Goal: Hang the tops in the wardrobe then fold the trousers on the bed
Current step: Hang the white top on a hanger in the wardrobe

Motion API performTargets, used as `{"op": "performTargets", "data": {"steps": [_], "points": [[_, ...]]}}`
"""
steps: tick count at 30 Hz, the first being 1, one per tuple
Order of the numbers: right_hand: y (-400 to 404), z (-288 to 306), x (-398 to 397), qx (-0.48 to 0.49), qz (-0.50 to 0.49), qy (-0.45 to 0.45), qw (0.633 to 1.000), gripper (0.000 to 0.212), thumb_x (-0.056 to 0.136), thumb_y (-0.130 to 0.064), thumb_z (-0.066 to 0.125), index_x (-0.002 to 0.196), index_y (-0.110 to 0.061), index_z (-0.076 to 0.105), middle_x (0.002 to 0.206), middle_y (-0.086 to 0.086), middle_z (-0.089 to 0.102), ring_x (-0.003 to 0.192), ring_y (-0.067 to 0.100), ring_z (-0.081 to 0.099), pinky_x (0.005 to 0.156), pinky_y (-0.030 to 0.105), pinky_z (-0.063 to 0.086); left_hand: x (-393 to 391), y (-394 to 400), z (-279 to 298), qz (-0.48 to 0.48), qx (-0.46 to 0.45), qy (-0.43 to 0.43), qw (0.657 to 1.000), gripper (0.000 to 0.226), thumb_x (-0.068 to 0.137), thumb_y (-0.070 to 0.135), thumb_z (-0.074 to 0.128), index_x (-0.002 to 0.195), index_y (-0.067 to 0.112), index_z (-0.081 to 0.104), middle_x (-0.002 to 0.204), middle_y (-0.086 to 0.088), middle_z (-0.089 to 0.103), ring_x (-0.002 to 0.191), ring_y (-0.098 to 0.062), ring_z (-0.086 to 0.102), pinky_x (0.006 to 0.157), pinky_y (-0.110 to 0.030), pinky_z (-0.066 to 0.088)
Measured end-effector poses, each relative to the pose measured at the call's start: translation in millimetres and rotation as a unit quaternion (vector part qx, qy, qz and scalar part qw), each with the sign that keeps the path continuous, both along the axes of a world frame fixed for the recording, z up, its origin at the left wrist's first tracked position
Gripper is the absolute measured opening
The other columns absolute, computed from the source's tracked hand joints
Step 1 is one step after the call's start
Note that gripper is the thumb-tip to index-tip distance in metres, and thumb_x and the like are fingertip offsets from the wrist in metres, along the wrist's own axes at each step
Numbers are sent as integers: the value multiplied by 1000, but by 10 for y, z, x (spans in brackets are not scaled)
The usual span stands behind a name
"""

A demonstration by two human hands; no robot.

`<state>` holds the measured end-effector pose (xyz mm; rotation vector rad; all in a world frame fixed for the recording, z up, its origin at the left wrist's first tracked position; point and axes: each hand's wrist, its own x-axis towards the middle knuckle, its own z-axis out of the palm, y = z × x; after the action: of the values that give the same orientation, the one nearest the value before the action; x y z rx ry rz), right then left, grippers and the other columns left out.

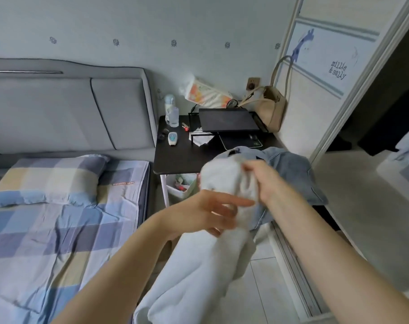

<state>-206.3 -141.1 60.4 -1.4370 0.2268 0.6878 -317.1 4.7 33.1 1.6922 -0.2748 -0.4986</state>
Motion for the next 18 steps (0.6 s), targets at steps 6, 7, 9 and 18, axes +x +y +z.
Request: {"op": "performTargets", "data": {"steps": [6,7,9,18], "points": [[-216,434,-239,28,35,-32,999,28,92,-23,53,68,-11,63,63,8,64,58,19,64,56,25,52,222,726,-746,175,126,82,973,20,89,10,63,106,8,72,110,-10,71,93,-25,71,88,-33,58],[-263,507,-286,34,30,-37,998,31,92,-23,52,66,-10,63,62,7,63,57,18,64,58,25,52,314,681,-874,160,238,32,958,28,84,8,66,112,11,68,110,-5,69,96,-22,67,89,-30,56],[-345,668,-343,54,19,-60,997,50,93,-21,49,47,-11,64,49,5,60,46,14,61,48,19,50,474,426,-1084,63,285,4,956,45,78,9,72,120,15,59,117,-3,63,106,-23,60,96,-36,51],[-1119,1206,-568,26,-187,-212,959,36,94,-15,50,58,-15,56,47,-2,55,42,8,55,43,14,46,720,-834,-1196,-94,78,105,987,54,81,34,76,131,30,56,126,14,63,114,-5,59,95,-22,48]]}}
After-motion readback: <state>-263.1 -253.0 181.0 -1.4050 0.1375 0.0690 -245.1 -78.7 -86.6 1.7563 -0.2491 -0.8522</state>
